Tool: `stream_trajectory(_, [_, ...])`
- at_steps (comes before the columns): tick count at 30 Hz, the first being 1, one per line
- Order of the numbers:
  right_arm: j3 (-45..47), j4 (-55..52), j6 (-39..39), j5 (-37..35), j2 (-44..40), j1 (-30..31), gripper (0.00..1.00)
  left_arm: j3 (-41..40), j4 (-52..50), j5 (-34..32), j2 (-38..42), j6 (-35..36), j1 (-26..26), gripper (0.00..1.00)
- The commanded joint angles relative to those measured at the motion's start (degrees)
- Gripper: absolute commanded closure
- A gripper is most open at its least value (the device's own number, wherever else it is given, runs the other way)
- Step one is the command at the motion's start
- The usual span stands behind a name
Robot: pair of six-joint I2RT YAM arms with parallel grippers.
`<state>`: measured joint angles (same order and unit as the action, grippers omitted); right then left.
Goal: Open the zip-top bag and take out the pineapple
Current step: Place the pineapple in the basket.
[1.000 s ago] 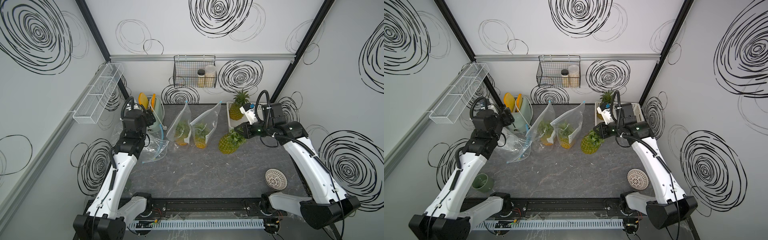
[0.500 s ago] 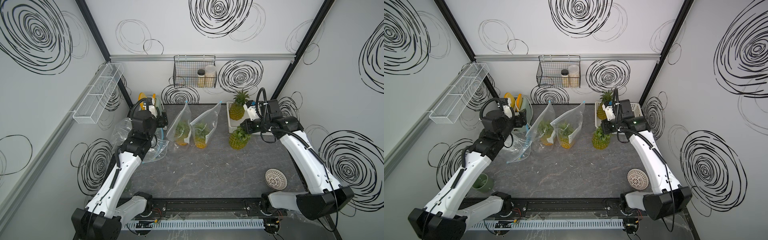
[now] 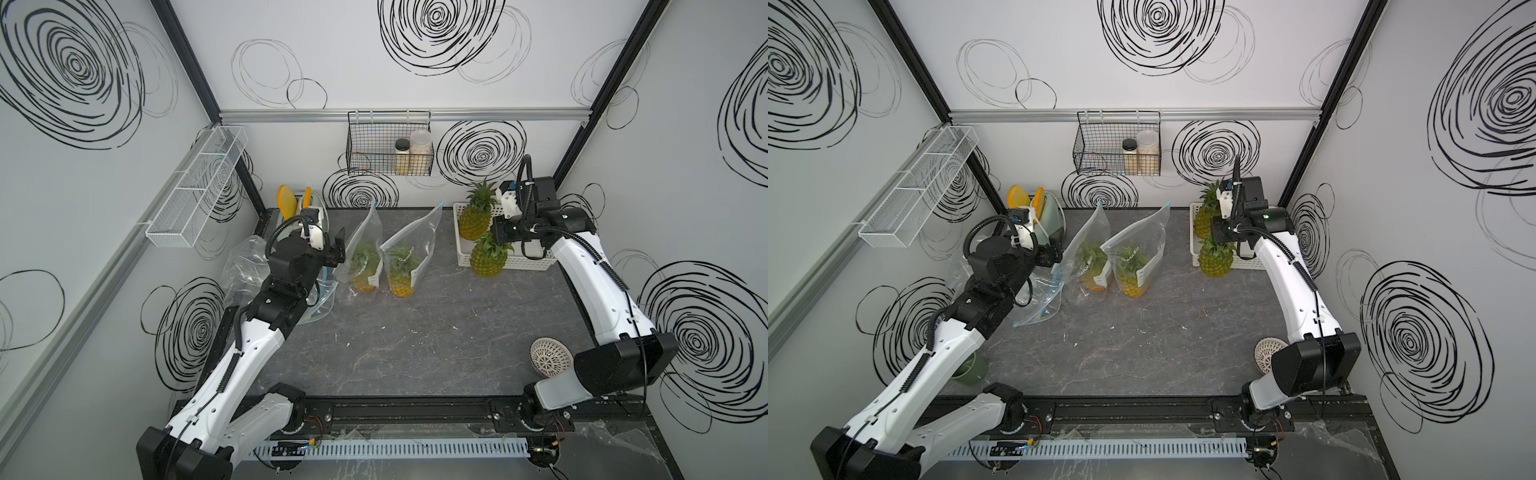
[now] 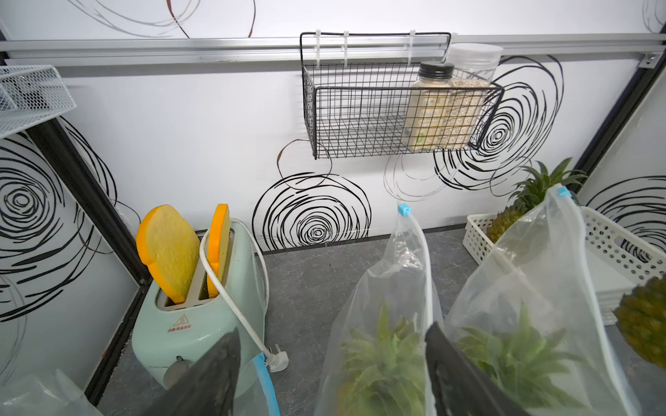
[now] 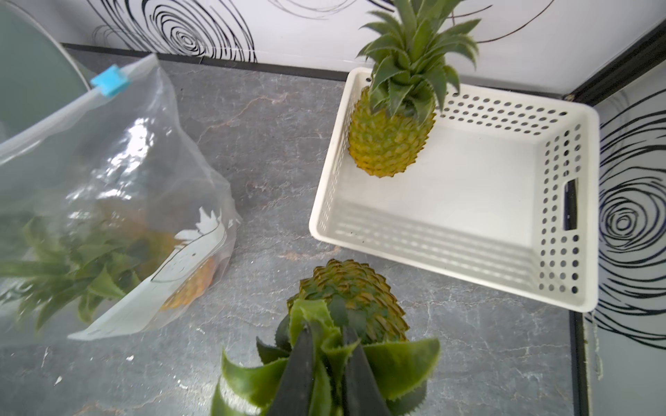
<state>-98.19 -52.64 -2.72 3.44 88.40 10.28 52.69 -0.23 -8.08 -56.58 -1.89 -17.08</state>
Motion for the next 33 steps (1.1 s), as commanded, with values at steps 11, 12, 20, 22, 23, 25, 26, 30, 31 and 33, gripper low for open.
stream_trajectory(11, [-12.10,7.74,-0.13,-1.31,9.61,-2.44,1.00,-2.93,3.72,0.13,3.70,1.99,-0.04,0.16])
stream_trajectory(12, [-13.24,7.87,-0.22,-1.32,10.49,-2.59,1.00,-2.94,3.50,0.20,3.70,1.89,0.03,0.16])
stream_trajectory(20, [-21.11,6.77,-0.40,-0.03,16.72,-2.89,1.00,-3.12,3.39,1.81,3.96,1.14,2.21,0.17])
stream_trajectory(22, [-21.77,6.76,-0.64,0.48,17.88,-3.13,1.00,-3.04,3.33,2.33,3.97,0.94,2.77,0.17])
stream_trajectory(23, [-22.07,6.82,-0.98,1.21,18.42,-3.32,1.00,-3.10,3.44,2.62,3.97,0.76,3.14,0.17])
stream_trajectory(25, [-22.13,7.10,-1.40,2.09,19.15,-3.63,1.00,-3.18,3.63,3.00,3.95,0.41,3.68,0.17])
stream_trajectory(26, [-22.12,7.16,-1.57,2.23,19.50,-3.60,1.00,-3.20,3.66,3.22,3.98,0.31,3.88,0.17])
stream_trajectory(30, [-21.89,7.67,-1.73,2.66,20.61,-3.78,1.00,-3.20,3.75,4.07,3.72,-0.13,4.52,0.17])
stream_trajectory(31, [-21.87,7.71,-1.82,2.83,20.90,-3.87,1.00,-3.20,3.77,4.16,3.69,-0.22,4.64,0.17])
stream_trajectory(33, [-21.38,8.24,-1.98,3.13,21.28,-4.03,1.00,-3.20,3.75,4.32,3.67,-0.31,4.78,0.18])
